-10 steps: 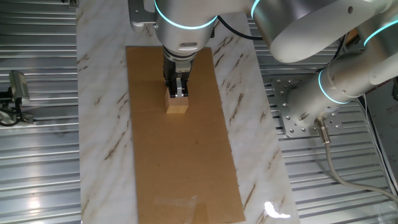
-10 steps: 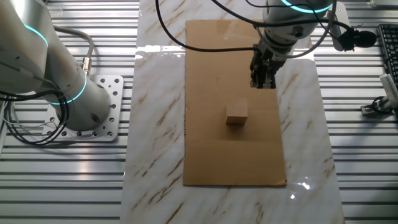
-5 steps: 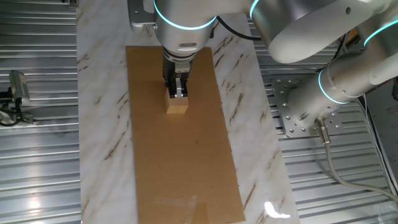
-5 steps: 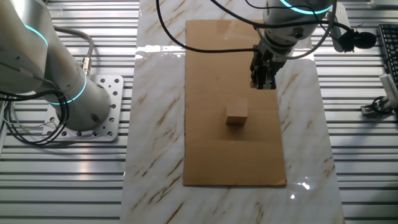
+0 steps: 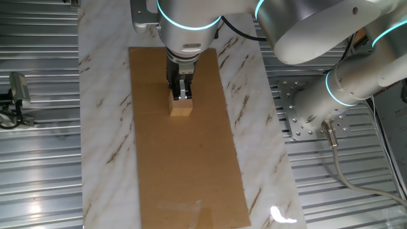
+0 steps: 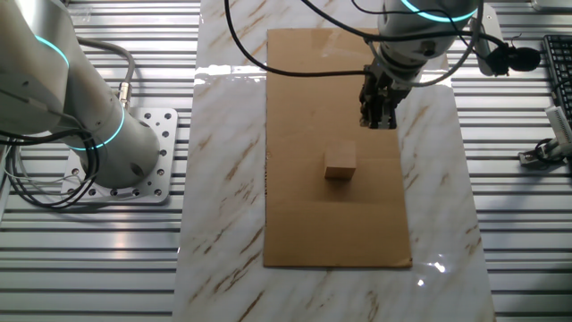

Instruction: Hold a small block with the gripper and sweep it from left to right on the table

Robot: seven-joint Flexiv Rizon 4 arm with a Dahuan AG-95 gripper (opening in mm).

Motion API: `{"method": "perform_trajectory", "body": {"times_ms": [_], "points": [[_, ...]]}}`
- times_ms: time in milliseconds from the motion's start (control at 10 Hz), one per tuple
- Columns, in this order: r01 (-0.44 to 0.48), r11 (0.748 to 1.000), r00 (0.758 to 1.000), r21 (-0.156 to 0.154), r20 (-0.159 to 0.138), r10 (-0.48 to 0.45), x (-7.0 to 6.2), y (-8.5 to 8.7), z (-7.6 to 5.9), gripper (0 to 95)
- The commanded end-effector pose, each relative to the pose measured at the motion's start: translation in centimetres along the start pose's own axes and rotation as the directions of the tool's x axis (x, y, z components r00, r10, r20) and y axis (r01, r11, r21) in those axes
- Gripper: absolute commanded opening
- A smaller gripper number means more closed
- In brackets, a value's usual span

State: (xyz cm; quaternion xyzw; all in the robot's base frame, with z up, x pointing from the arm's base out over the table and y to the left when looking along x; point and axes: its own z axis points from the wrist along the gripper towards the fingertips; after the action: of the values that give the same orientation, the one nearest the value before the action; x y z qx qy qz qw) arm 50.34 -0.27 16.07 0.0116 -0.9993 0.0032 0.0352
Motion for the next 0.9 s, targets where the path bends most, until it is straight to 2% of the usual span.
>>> {"method": "perform_trajectory", "body": {"times_ms": [100,900], "points": [[0.000,1.000,1.000,0.000,0.001,0.000,0.0,0.0,0.1,0.0],[0.030,1.000,1.000,-0.003,0.005,-0.030,-0.4,-1.1,2.3,0.0]]}}
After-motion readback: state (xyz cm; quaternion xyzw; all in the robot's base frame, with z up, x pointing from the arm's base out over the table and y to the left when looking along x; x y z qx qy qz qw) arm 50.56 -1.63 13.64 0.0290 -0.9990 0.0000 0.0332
